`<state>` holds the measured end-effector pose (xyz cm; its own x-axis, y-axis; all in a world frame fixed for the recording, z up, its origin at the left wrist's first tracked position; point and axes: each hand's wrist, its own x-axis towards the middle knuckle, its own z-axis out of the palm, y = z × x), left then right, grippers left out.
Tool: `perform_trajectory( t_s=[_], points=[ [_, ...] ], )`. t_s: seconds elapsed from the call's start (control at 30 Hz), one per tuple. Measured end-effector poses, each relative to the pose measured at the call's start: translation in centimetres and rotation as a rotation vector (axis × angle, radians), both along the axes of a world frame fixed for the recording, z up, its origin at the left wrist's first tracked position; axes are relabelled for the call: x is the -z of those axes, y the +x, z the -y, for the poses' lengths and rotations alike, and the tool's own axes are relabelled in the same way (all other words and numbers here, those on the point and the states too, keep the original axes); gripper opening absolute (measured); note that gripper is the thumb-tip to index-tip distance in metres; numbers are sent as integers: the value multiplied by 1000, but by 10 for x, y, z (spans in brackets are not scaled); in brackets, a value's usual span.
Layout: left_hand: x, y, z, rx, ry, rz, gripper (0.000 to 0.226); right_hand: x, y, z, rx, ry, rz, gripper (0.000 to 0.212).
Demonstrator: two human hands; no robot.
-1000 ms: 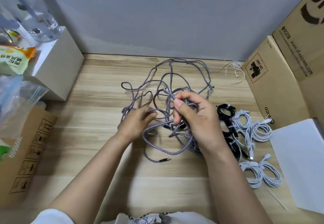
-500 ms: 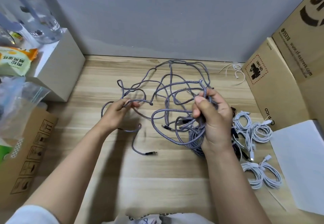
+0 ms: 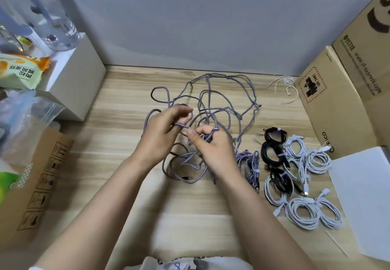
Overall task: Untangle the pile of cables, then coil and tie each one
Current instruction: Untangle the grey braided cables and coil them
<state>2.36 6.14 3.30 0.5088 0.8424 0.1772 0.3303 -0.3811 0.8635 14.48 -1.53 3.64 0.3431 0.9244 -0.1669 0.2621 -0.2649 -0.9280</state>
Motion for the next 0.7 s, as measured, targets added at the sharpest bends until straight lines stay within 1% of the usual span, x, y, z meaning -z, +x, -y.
perform_trajectory(
  t_s=[0.03, 0.1, 0.17, 0.23, 0.3, 0.33, 0.47, 0.57, 0.6, 0.63, 0.7],
  points=[
    [1, -4, -3, 6, 104, -25, 31, -2, 2, 2, 35, 19, -30, 25],
    [8, -13, -8, -28, 302, -145, 41, -6, 8, 4, 133, 69, -80, 28],
    [17, -21, -13, -129, 357, -247, 47, -11, 15, 6, 245, 122, -128, 35],
    [23, -30, -17, -223, 341, -295, 38, -15, 23, 7, 314, 164, -171, 36],
    [27, -37, -20, -257, 286, -336, 23, -19, 28, 9, 323, 202, -195, 35],
    [30, -39, -22, -255, 257, -378, 19, -19, 30, 10, 324, 226, -209, 34],
    [43, -48, -27, -283, 127, -604, 26, -29, 38, 11, 360, 299, -397, 43],
    [45, -51, -28, -371, 53, -640, 27, -36, 40, 10, 314, 320, -441, 41],
    [42, -48, -26, -378, 75, -637, 29, -36, 40, 9, 297, 324, -443, 39],
    [39, -44, -24, -342, 125, -624, 33, -37, 40, 9, 284, 326, -443, 38],
    [35, -33, -19, -217, 229, -595, 36, -40, 39, 9, 271, 346, -461, 37]
  ],
)
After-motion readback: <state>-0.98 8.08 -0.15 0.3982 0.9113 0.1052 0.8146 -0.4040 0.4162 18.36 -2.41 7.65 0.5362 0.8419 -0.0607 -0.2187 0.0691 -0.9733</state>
